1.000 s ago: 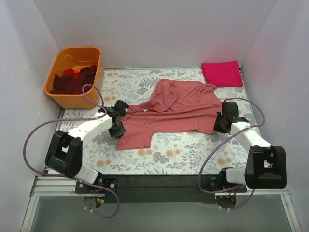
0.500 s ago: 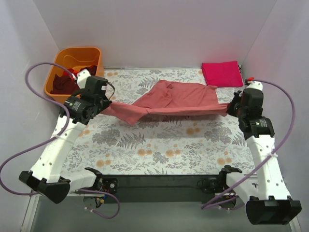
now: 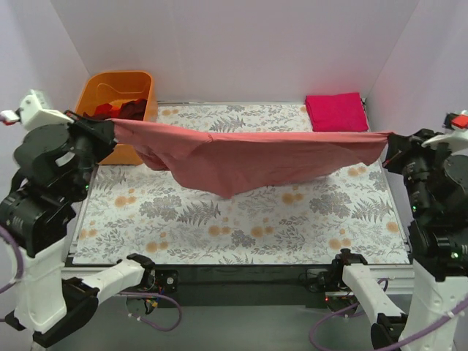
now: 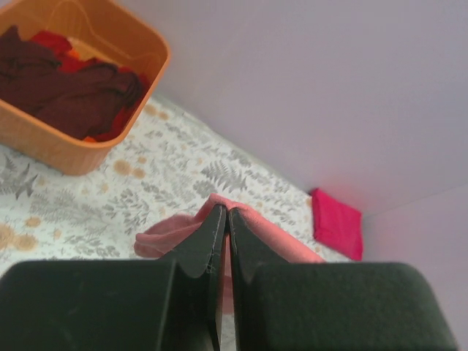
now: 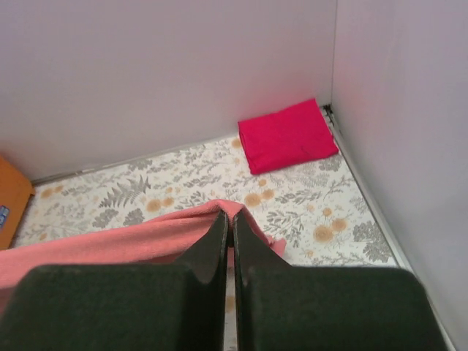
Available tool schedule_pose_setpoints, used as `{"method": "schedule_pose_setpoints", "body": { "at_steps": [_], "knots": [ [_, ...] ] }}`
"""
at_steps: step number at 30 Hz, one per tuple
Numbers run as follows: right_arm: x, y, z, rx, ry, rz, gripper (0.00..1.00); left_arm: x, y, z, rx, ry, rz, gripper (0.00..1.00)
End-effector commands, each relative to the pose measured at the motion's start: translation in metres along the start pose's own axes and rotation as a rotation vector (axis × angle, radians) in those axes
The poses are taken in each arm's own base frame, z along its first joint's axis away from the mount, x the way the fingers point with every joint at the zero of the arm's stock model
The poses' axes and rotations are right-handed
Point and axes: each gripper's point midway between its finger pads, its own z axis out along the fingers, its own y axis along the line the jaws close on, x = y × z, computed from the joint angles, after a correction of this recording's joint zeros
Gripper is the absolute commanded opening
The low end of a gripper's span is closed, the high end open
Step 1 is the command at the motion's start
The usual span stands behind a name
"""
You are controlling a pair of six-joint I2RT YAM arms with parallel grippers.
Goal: Fold and stack the t-shirts
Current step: Flatten the tshirt out
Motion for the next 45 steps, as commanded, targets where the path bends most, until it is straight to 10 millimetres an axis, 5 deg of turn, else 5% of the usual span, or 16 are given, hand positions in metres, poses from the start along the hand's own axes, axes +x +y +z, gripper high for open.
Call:
{"method": "schedule_pose_setpoints", "body": {
  "at_steps": [1, 7, 12, 16, 18, 19, 20, 21, 22, 24, 25, 29, 31, 36, 40, 45],
  "knots": [
    [-0.042, -0.004, -0.035, 0.016, -0.124, -0.034, 0.01, -0.046, 0.002, -0.028, 0.038, -0.138, 0.003, 0.00],
    [-0.081, 0.012, -0.057, -0.059, -0.220, -0.034, 0.01, -0.099, -0.017, -0.049, 0.125, -0.297, 0.004, 0.00],
    [-0.079, 0.018, -0.028, -0.068, -0.169, -0.082, 0.01, -0.105, -0.044, -0.021, 0.136, -0.326, 0.053, 0.00],
    [-0.031, 0.009, 0.023, -0.019, -0.020, -0.100, 0.01, -0.032, -0.049, 0.058, 0.054, -0.180, 0.206, 0.00],
    [0.015, -0.001, 0.062, 0.023, 0.071, -0.106, 0.01, 0.002, -0.049, 0.092, 0.030, -0.136, 0.245, 0.00],
    [0.034, -0.005, 0.075, 0.040, 0.105, -0.100, 0.01, 0.043, -0.038, 0.121, -0.014, -0.065, 0.305, 0.00],
    [0.041, -0.005, 0.093, 0.039, 0.093, -0.097, 0.01, 0.063, -0.034, 0.139, -0.033, -0.037, 0.337, 0.00],
    [0.076, -0.013, 0.109, 0.067, 0.161, -0.107, 0.01, 0.076, -0.038, 0.155, -0.019, -0.026, 0.352, 0.00],
    [0.088, -0.017, 0.122, 0.083, 0.170, -0.106, 0.01, 0.112, -0.032, 0.186, -0.049, 0.047, 0.398, 0.00],
    [0.124, -0.029, 0.156, 0.128, 0.216, -0.113, 0.01, 0.143, -0.019, 0.223, -0.074, 0.123, 0.384, 0.00],
    [0.141, -0.035, 0.179, 0.149, 0.238, -0.108, 0.01, 0.181, -0.006, 0.258, -0.087, 0.223, 0.395, 0.00],
    [0.204, -0.049, 0.230, 0.173, 0.338, -0.115, 0.01, 0.251, 0.012, 0.326, -0.097, 0.362, 0.392, 0.00],
    [0.232, -0.067, 0.259, 0.191, 0.391, -0.098, 0.01, 0.276, 0.019, 0.347, -0.100, 0.419, 0.403, 0.00],
    [0.282, -0.072, 0.301, 0.157, 0.507, -0.052, 0.01, 0.345, 0.049, 0.392, -0.135, 0.570, 0.405, 0.00],
    [0.309, -0.079, 0.320, 0.134, 0.563, -0.024, 0.01, 0.356, 0.059, 0.401, -0.127, 0.602, 0.363, 0.00],
    [0.311, -0.079, 0.329, 0.077, 0.577, 0.045, 0.01, 0.355, 0.050, 0.400, -0.076, 0.629, 0.310, 0.00]
  ]
}}
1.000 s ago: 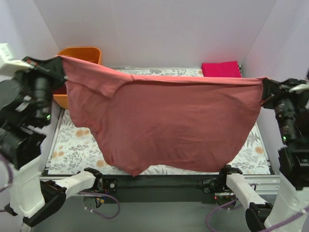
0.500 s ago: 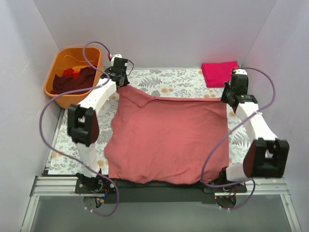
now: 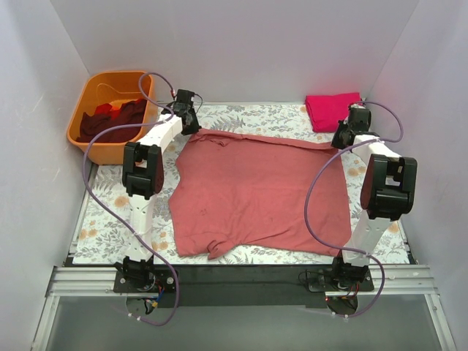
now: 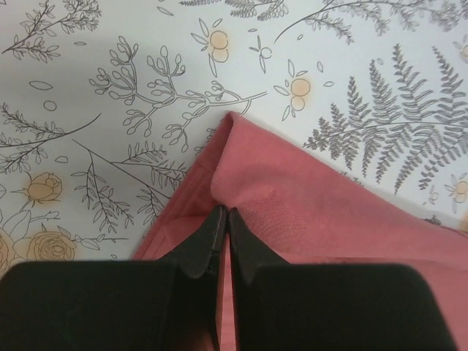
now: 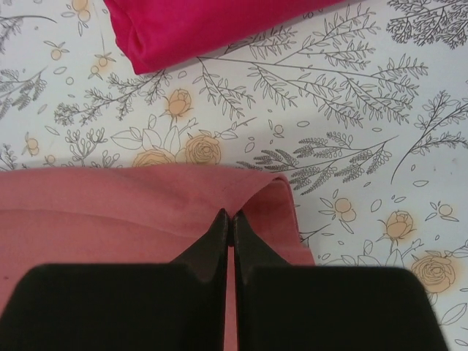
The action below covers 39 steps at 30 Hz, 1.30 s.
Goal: Fold and stack the t-shirts
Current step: Flatten the tshirt out, then fold the tshirt
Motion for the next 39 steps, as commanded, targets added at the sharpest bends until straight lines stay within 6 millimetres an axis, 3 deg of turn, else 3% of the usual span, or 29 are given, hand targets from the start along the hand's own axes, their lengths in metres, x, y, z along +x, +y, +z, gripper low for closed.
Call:
{"method": "schedule_pose_setpoints", "body": {
  "at_steps": [1, 7, 14, 15, 18, 25, 31, 39],
  "knots": [
    [-0.046, 0.013, -0.009, -0.111, -0.110, 0.047, 0.01, -0.043, -0.020, -0.035, 0.114, -0.074, -0.044, 0.00],
    [-0.053, 0.002, -0.031, -0.115, -0.128, 0.088, 0.01, -0.058, -0.022, -0.075, 0.145, -0.061, -0.065, 0.00],
    [-0.041, -0.013, -0.055, -0.082, -0.107, 0.109, 0.01, -0.051, -0.011, -0.113, 0.121, 0.000, -0.082, 0.00],
    [-0.031, -0.015, -0.056, -0.076, -0.083, 0.112, 0.01, -0.049, -0.009, -0.117, 0.107, 0.009, -0.095, 0.00],
    [-0.022, -0.019, -0.063, -0.054, -0.075, 0.118, 0.01, -0.037, 0.003, -0.128, 0.066, 0.050, -0.107, 0.00],
    [0.020, -0.032, -0.064, 0.003, 0.010, 0.134, 0.01, -0.005, 0.019, -0.148, 0.052, 0.140, -0.132, 0.00],
    [0.034, -0.042, -0.070, 0.052, 0.034, 0.143, 0.01, 0.017, 0.021, -0.167, 0.081, 0.193, -0.145, 0.00],
    [0.066, -0.056, -0.074, 0.114, 0.097, 0.164, 0.01, 0.067, 0.031, -0.154, 0.082, 0.314, -0.168, 0.00]
  ]
}}
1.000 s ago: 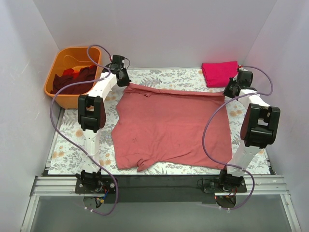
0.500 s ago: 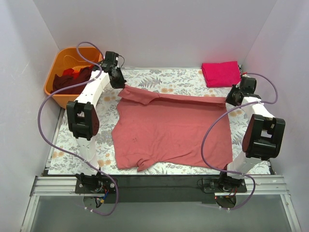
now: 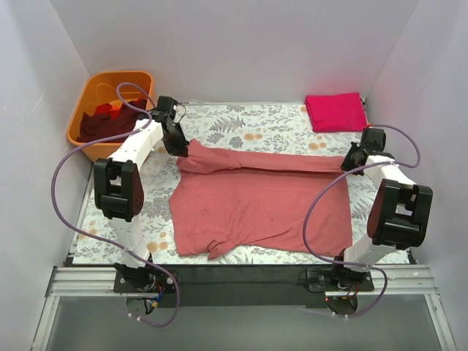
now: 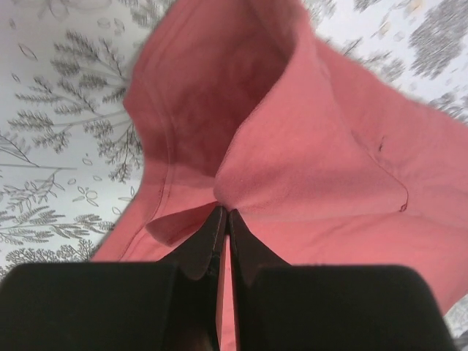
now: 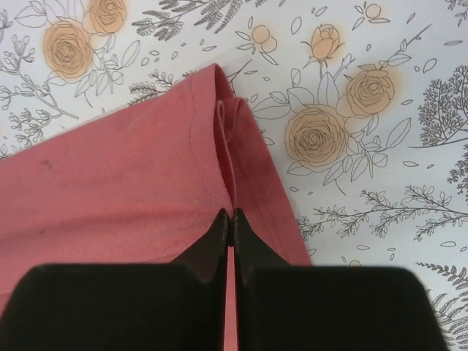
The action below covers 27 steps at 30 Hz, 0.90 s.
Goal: Fold and stack the t-shirts
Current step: Fold the tshirt
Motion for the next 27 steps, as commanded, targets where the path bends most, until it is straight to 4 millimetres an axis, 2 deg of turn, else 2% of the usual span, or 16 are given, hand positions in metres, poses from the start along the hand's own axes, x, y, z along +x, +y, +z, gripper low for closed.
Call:
{"method": "schedule_pose_setpoints", "body": {
  "at_steps": [1, 6, 15, 21, 27],
  "knots": [
    [0.003, -0.016, -0.004, 0.060, -0.006, 0.025, 0.01, 0.010, 0.000, -0.011, 0.047, 0.020, -0.023, 0.00],
    [0.012, -0.019, -0.004, 0.071, 0.010, 0.031, 0.01, 0.026, 0.006, -0.003, 0.044, 0.058, -0.031, 0.00],
    [0.036, -0.017, -0.002, 0.043, 0.078, 0.051, 0.01, 0.030, 0.013, -0.004, 0.017, 0.059, -0.031, 0.00],
    [0.024, -0.011, -0.012, 0.025, 0.048, 0.050, 0.01, 0.022, 0.012, -0.018, 0.008, 0.026, -0.029, 0.00],
    [0.025, -0.011, -0.016, 0.026, 0.053, 0.065, 0.01, 0.020, 0.012, -0.027, 0.000, 0.015, -0.040, 0.00]
  ]
}}
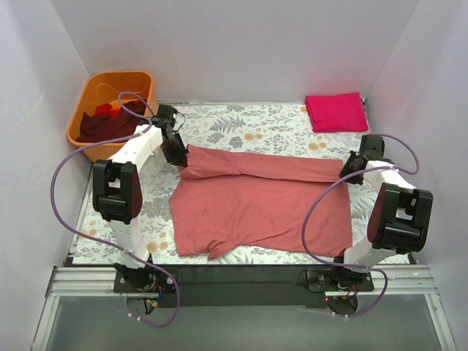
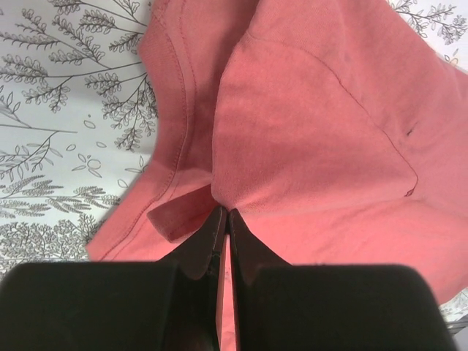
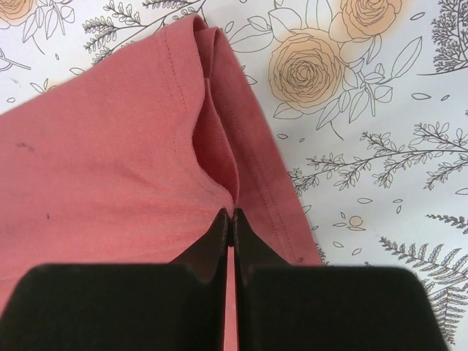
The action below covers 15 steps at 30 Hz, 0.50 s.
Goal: Fold and stack the t-shirts
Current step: Fold the tshirt
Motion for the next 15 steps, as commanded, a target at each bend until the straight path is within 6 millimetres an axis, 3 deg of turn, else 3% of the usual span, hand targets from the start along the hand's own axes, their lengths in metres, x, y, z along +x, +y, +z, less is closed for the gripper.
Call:
{"method": "schedule_pose_setpoints", "body": {
  "at_steps": [1, 10, 15],
  "knots": [
    [-0.007, 0.000, -0.011, 0.001, -0.029, 0.024, 0.01, -0.014, -0.008, -0.043, 0.037, -0.098, -0.014, 0.00],
    [0.025, -0.013, -0.002, 0.039, 0.030, 0.037, 0.01, 0.017, 0.013, -0.035, 0.014, -0.077, -0.066, 0.00],
    [0.028, -0.017, 0.003, 0.052, 0.028, 0.041, 0.01, 0.029, 0.023, -0.022, 0.001, -0.065, -0.094, 0.00]
  ]
}}
